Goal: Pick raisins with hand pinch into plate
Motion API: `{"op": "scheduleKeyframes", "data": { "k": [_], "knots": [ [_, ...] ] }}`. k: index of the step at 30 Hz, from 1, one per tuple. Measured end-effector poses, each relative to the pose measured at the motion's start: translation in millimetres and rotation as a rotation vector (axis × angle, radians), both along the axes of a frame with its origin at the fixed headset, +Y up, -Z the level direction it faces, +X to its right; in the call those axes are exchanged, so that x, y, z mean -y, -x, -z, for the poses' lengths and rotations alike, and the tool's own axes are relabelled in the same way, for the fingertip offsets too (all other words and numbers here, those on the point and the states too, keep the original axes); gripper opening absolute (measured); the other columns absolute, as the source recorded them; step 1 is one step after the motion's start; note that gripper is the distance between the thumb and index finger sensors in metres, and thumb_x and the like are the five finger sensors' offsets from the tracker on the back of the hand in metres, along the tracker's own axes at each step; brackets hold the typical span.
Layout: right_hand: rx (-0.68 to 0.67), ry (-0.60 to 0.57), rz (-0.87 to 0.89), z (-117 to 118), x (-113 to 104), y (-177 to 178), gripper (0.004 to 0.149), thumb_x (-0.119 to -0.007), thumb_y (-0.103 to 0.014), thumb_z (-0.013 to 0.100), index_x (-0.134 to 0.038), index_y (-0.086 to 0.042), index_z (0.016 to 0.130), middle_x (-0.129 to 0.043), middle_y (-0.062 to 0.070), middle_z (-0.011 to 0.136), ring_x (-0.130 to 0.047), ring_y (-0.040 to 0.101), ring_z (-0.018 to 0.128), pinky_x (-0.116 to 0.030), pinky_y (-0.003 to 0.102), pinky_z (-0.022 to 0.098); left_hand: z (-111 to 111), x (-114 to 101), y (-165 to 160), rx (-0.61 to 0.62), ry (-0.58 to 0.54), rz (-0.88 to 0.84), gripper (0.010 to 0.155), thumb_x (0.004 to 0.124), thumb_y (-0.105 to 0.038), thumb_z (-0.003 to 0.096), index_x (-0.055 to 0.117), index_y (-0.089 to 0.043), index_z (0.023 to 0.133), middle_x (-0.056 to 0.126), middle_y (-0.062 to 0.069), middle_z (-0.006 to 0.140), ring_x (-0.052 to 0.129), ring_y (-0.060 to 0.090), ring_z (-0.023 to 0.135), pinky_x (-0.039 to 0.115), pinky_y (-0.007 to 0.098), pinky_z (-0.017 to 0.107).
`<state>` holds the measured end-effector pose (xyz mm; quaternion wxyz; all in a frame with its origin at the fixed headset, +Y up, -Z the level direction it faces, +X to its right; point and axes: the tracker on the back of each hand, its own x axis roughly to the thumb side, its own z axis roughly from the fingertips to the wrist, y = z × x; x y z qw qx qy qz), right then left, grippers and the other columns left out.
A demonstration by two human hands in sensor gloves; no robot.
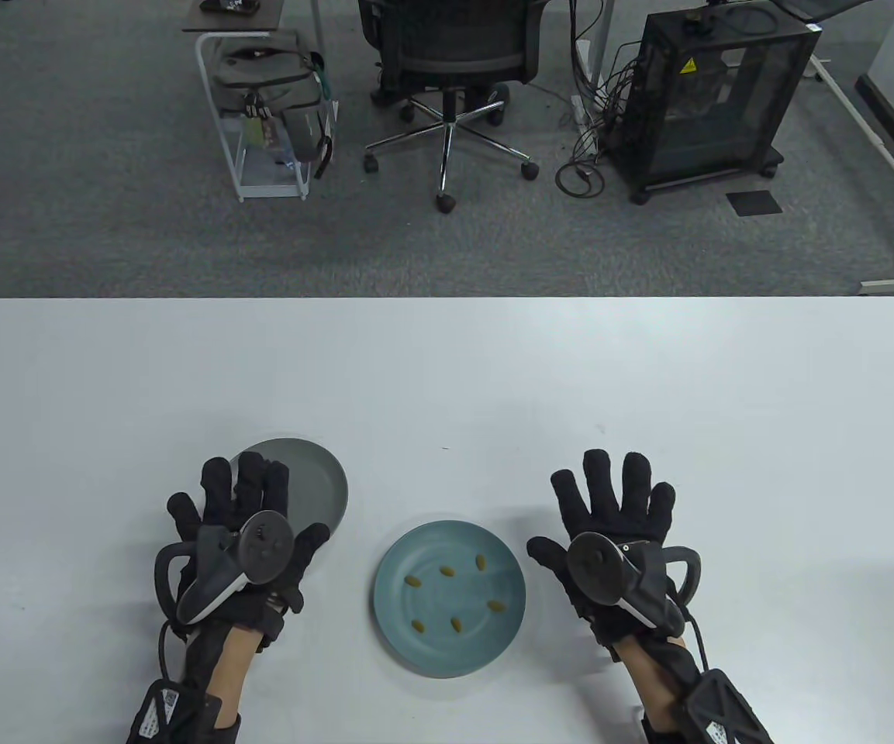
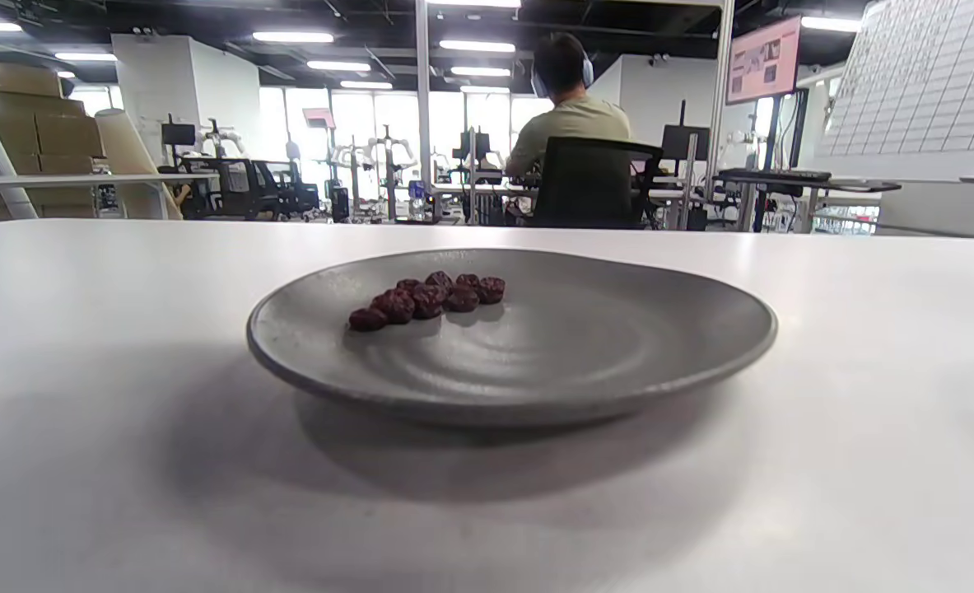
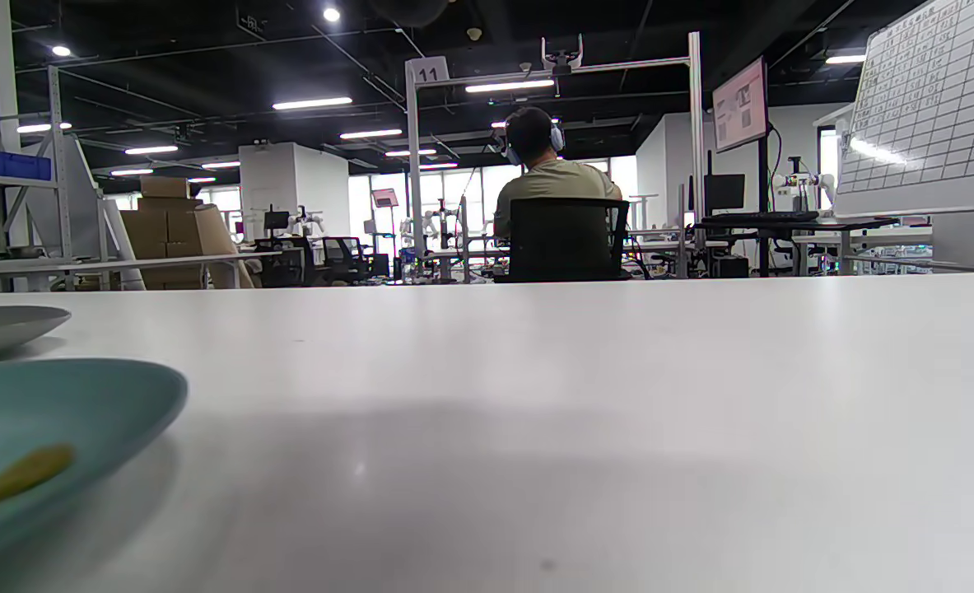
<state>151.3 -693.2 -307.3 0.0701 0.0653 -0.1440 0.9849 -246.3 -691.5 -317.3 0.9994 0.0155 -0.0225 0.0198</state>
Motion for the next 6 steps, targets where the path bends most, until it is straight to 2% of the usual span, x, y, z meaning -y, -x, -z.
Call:
{"op": "scheduleKeyframes", "data": {
  "k": [6],
  "knots": [
    [0.002, 0.007, -0.008, -0.5, 0.9, 1.8, 0.085, -0.059, -0.072, 0.039, -0.039, -0.031, 0.111, -0.017, 0.009, 0.123, -0.009, 0.053, 0.105, -0.023, 0.076, 0.07, -0.3, 1.5, -3.4, 0.011, 0.007, 0.003, 0.087, 0.044, -0.078, 0.0457, 0.019, -0.025, 0.11, 0.013, 0.006, 0.121, 0.005, 0.049, 0.11, 0.01, 0.08, 0.065]
  ]
}}
